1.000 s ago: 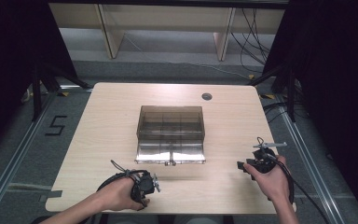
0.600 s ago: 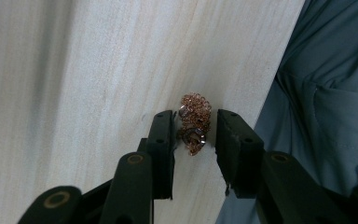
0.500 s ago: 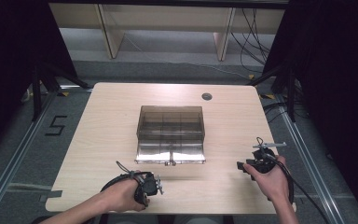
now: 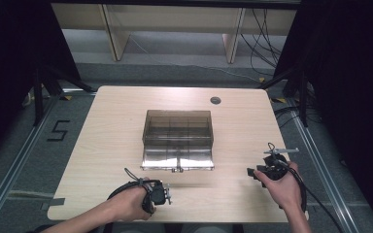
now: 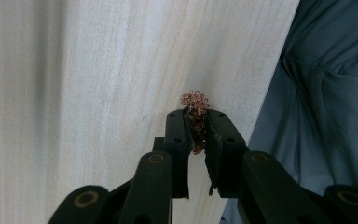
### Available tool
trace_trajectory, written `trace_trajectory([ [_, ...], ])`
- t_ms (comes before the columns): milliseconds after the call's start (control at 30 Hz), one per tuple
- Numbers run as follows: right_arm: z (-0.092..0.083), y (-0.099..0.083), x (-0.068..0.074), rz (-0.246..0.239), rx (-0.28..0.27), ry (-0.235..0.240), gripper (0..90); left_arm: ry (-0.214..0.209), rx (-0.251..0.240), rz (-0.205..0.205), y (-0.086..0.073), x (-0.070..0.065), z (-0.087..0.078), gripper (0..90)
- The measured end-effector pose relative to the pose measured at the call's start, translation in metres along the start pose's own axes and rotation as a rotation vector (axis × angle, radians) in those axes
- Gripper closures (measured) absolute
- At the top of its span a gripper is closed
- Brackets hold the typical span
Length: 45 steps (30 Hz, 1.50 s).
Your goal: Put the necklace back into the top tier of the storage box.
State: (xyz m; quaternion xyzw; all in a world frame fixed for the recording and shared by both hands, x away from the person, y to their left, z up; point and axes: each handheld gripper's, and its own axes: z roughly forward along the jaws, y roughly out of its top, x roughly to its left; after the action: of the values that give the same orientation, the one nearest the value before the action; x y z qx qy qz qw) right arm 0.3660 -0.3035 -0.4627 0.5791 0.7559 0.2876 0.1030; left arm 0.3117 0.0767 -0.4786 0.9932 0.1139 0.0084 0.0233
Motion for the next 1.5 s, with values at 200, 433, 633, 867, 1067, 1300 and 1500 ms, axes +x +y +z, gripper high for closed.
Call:
trace_trajectory([
  [200, 0.000, 0.000, 0.001, 0.003, 0.005, -0.003, 52.8, 0.013, -0.007, 0.053, -0.004, 0.001, 0.000, 84.9],
  [433, -0.001, 0.001, 0.000, -0.002, 0.025, -0.008, 52.8, 0.004, -0.021, 0.034, -0.005, 0.002, -0.001, 85.8],
  [633, -0.001, 0.001, -0.003, -0.036, 0.015, -0.010, 52.8, 0.000, -0.055, 0.011, -0.008, 0.006, -0.007, 85.8],
  [867, -0.001, 0.001, -0.003, -0.037, 0.020, -0.014, 52.8, 0.002, -0.113, -0.020, -0.016, 0.010, -0.020, 85.8],
  [1067, -0.001, 0.001, -0.003, -0.043, 0.021, -0.024, 52.8, -0.001, -0.163, -0.047, -0.024, 0.013, -0.028, 85.8],
  [1300, 0.001, 0.000, -0.003, -0.038, 0.001, -0.010, 52.8, -0.006, -0.257, -0.076, -0.032, 0.013, -0.042, 85.8],
  [1500, 0.000, 0.001, -0.004, -0.049, 0.029, -0.018, 52.8, 0.003, -0.363, -0.122, -0.041, 0.012, -0.054, 85.8],
])
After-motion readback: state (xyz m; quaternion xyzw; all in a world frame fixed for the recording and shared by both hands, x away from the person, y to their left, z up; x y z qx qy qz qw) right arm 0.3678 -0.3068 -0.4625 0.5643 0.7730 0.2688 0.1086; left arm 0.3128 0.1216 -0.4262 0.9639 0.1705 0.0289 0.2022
